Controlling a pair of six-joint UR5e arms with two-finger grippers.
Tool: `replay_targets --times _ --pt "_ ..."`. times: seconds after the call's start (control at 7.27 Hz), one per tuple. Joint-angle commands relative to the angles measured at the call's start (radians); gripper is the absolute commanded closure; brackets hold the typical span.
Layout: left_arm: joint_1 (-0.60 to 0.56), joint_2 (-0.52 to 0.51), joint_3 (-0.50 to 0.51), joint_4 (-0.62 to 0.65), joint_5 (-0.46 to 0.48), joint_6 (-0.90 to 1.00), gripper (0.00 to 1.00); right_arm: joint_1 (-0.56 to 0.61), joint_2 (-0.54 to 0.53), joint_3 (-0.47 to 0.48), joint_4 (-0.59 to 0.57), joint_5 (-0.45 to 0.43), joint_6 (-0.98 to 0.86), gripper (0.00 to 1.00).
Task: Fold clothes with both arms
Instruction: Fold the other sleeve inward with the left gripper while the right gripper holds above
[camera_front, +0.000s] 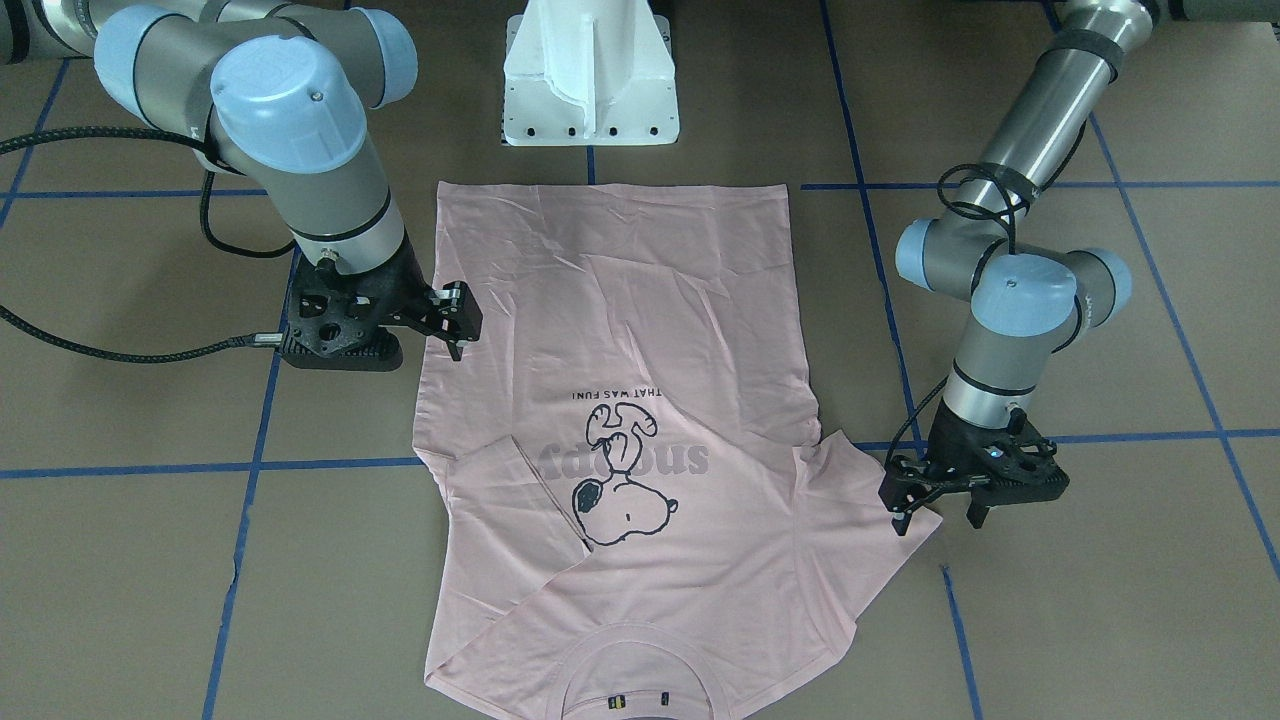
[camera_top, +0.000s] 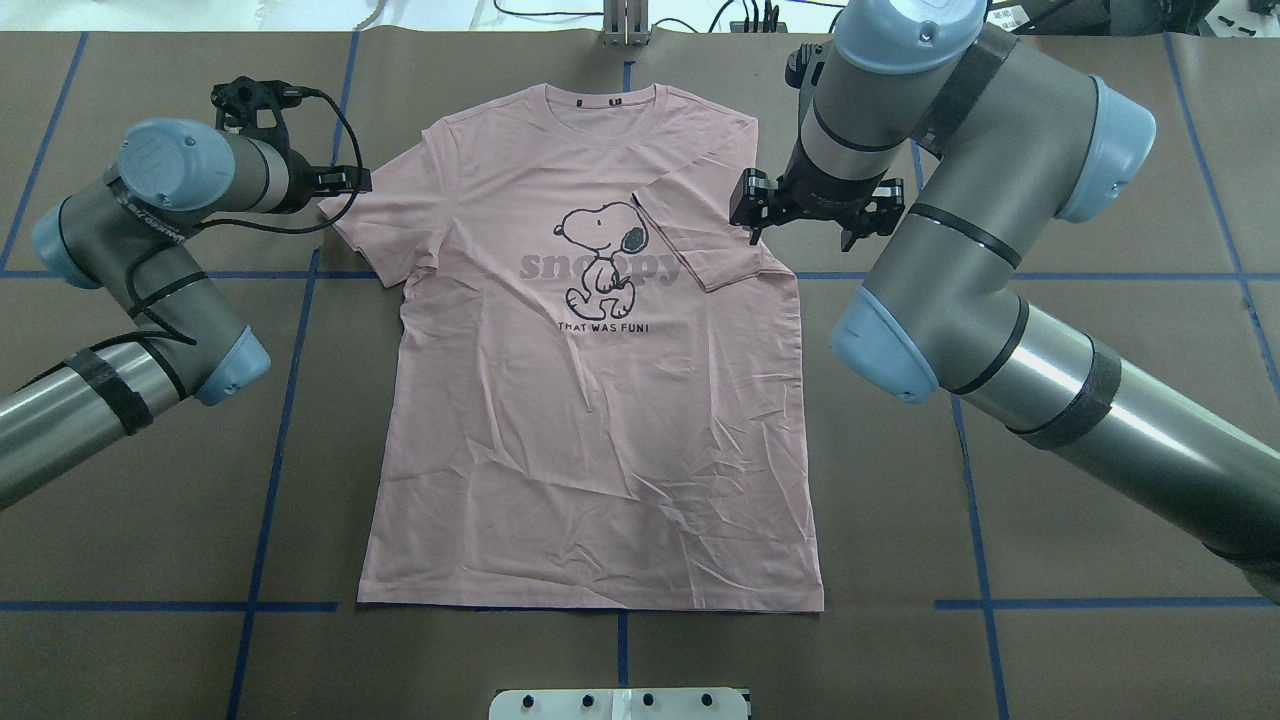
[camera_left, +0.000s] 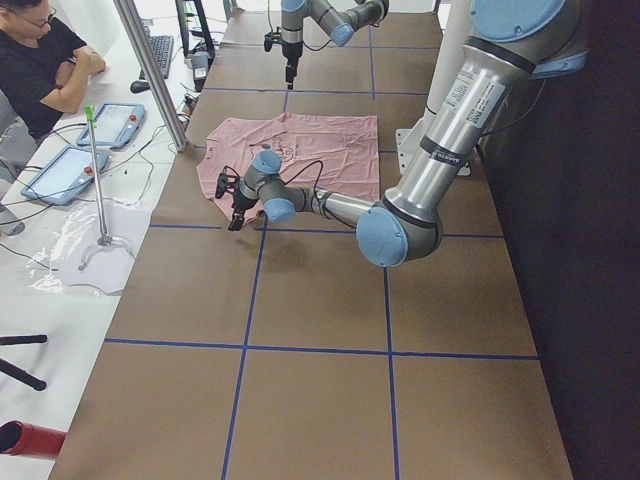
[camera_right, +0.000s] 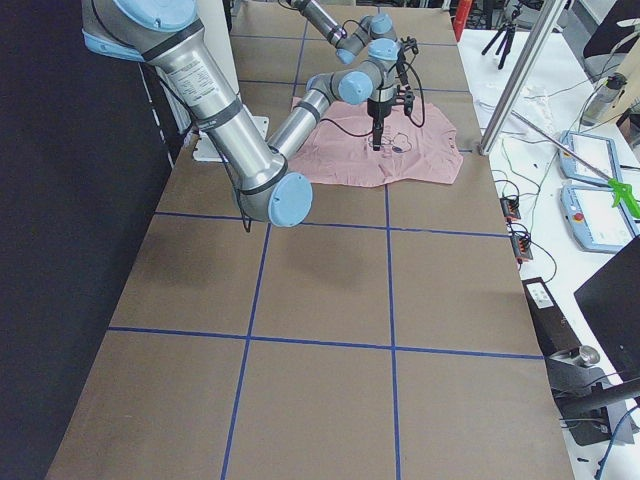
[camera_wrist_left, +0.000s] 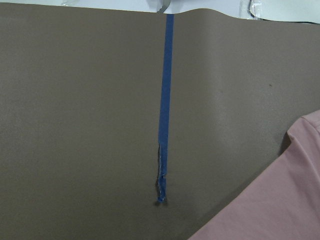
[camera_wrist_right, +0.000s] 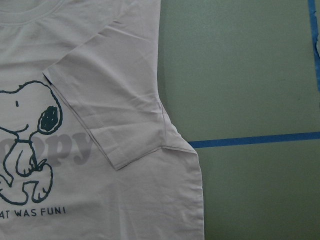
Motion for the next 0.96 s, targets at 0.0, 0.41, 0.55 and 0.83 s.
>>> replay_targets --times 0.0,0.41,0.55,0.83 --pt "0.010 0.000 0.002 -0.003 -0.001 0.003 0.02 0.000 0.001 0.000 0.002 0.000 -0.002 0.00" --pt "0.013 0.007 0.002 -0.003 -0.002 0.006 0.05 0.002 0.001 0.000 0.008 0.000 -0.008 0.00" --pt "0.015 0.009 0.002 -0.003 -0.002 0.008 0.09 0.002 0.003 0.000 0.008 0.000 -0.006 0.00" --pt "0.017 0.010 0.002 -0.003 -0.002 0.006 0.18 0.002 0.003 0.000 0.008 0.001 -0.006 0.00"
